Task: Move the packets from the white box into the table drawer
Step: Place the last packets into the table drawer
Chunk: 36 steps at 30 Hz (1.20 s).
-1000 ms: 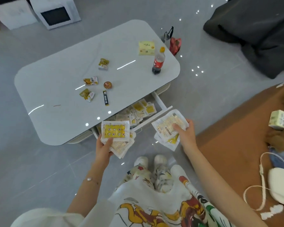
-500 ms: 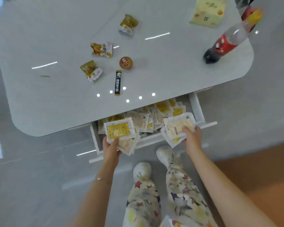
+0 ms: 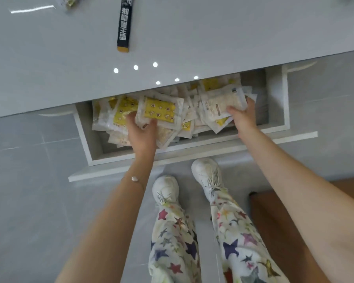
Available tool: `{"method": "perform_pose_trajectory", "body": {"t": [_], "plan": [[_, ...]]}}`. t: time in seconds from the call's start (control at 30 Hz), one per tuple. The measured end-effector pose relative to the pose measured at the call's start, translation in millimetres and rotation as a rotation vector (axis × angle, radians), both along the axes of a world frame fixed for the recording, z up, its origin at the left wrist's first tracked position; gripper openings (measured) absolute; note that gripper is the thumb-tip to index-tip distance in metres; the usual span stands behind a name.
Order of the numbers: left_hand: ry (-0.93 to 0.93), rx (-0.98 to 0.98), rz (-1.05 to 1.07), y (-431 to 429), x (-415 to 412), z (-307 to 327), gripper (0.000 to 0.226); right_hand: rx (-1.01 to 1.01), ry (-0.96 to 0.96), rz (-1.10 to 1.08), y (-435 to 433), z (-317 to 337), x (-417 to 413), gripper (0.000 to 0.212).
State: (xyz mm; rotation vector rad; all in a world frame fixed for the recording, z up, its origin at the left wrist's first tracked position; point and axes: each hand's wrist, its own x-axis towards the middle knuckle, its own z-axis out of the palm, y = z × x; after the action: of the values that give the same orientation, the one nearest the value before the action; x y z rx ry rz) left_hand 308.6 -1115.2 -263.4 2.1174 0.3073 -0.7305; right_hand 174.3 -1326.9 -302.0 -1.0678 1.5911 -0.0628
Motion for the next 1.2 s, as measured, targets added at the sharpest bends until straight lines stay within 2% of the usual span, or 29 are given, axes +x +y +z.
{"method": "perform_pose_trajectory", "body": {"t": [0.1, 0.2, 0.37, 0.47, 0.6, 0.9, 1.0, 1.2], "plan": [[-0.051, 0.037, -0.091, 2.1, 0.2, 26.7, 0.056, -0.088, 0.066, 0.143, -5.9, 34.6, 7.6, 0.073], [-0.081, 0.090, -0.182, 11.6, 9.9, 66.1, 0.047, -0.202, 0.064, 0.302, -6.7, 90.6, 16.3, 0.070], [-0.138, 0.151, -0.385, 33.7, 30.5, 167.7, 0.041, -0.339, 0.028, 0.748, -3.2, 213.8, 36.1, 0.052], [-0.259, 0.254, -0.527, 51.1, 33.8, 232.7, 0.044, -0.435, 0.020, 0.900, 5.3, 287.5, 46.2, 0.053], [-0.328, 0.358, -0.635, 79.0, 21.2, 306.6, 0.054, -0.585, -0.019, 1.138, 36.5, 370.2, 63.9, 0.059], [-0.438, 0.654, -0.493, 186.5, -12.2, 437.1, 0.063, -0.764, -0.016, 1.577, 125.3, 479.2, 82.7, 0.063], [-0.416, 0.702, -0.412, 221.3, -26.9, 459.0, 0.066, -0.797, -0.001, 1.704, 152.0, 498.2, 84.0, 0.064], [-0.437, 0.743, -0.182, 293.8, -64.8, 499.9, 0.063, -0.814, -0.126, 1.961, 239.4, 550.2, 101.9, 0.072]]}}
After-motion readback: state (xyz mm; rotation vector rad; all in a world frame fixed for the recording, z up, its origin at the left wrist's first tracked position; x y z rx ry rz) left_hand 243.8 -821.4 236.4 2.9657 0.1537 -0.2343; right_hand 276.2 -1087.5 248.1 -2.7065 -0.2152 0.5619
